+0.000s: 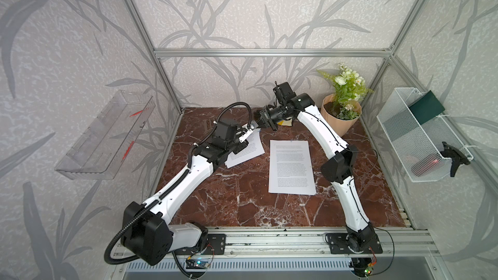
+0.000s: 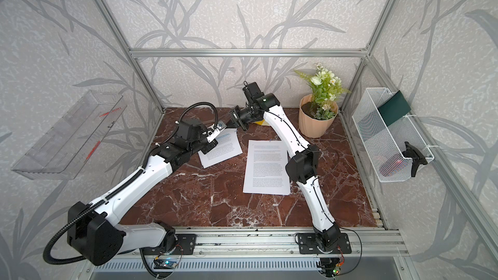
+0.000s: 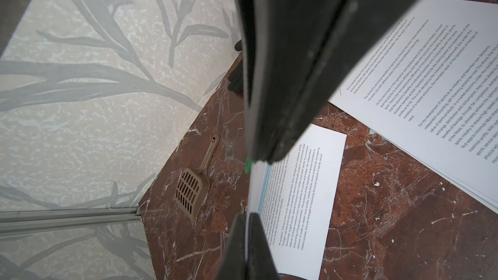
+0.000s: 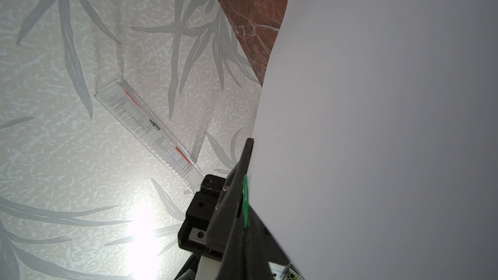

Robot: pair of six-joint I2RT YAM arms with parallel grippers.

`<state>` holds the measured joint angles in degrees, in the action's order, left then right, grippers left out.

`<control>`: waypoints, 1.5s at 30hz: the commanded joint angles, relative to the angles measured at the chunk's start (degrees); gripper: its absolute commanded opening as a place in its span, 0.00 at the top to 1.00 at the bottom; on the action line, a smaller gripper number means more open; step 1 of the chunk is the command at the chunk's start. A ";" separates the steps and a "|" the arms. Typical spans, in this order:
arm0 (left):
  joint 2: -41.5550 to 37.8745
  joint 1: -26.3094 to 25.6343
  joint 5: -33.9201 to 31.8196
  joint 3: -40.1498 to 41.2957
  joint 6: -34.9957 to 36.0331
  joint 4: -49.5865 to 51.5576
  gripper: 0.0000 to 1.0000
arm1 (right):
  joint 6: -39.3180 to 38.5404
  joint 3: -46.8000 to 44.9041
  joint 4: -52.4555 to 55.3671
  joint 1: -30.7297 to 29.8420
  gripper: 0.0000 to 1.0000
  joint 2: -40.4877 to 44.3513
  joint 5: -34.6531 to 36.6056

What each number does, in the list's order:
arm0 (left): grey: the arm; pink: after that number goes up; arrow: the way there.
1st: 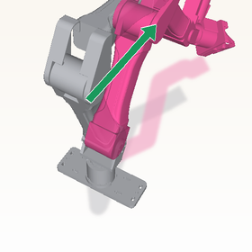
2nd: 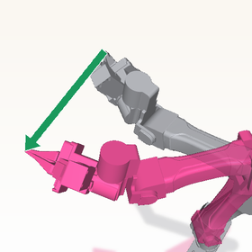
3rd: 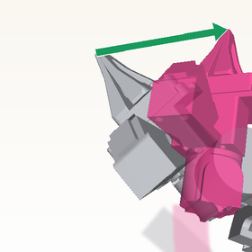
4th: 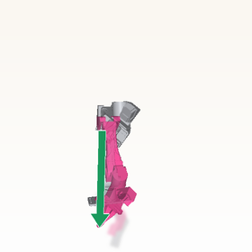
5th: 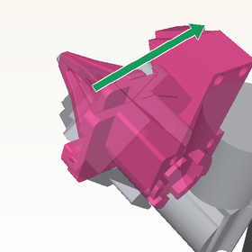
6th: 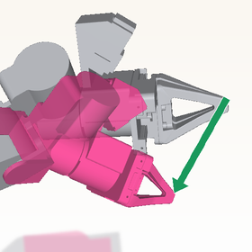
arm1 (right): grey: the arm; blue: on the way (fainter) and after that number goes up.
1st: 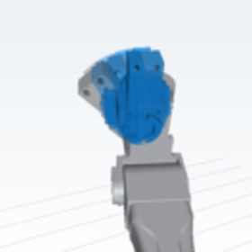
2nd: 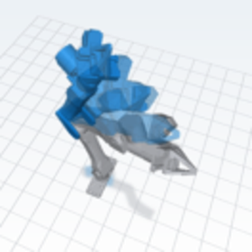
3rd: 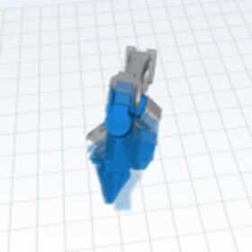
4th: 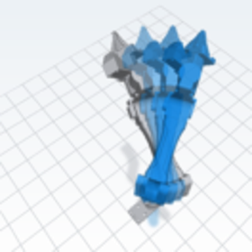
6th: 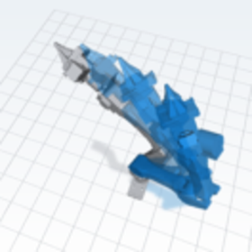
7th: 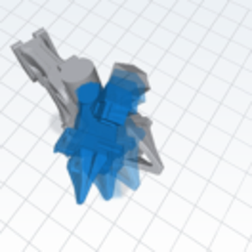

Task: Unclip the paperclips from the documents
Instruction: Remove the paper clip from the document, then place the paper clip at the center of the board.

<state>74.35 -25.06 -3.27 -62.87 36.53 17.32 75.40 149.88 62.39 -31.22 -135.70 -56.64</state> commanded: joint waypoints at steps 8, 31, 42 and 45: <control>-0.87 0.12 -0.42 -0.48 1.59 0.58 1.00 | 0.01 1.91 1.42 1.59 1.00 3.49 -0.40; -7.29 4.40 -5.72 0.13 -9.68 5.90 1.00 | -16.45 -2.03 2.78 10.07 1.00 1.57 7.64; -12.98 4.70 -11.40 -3.00 -11.73 13.79 1.00 | -20.90 3.41 -6.44 6.23 1.00 -16.60 12.17; -14.09 4.76 -11.99 -4.12 -12.51 15.82 1.00 | -21.92 2.59 -8.44 5.26 1.00 -19.87 14.06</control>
<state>62.28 -20.56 -13.23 -64.10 25.43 30.00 55.90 151.63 56.03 -25.08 -153.21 -45.43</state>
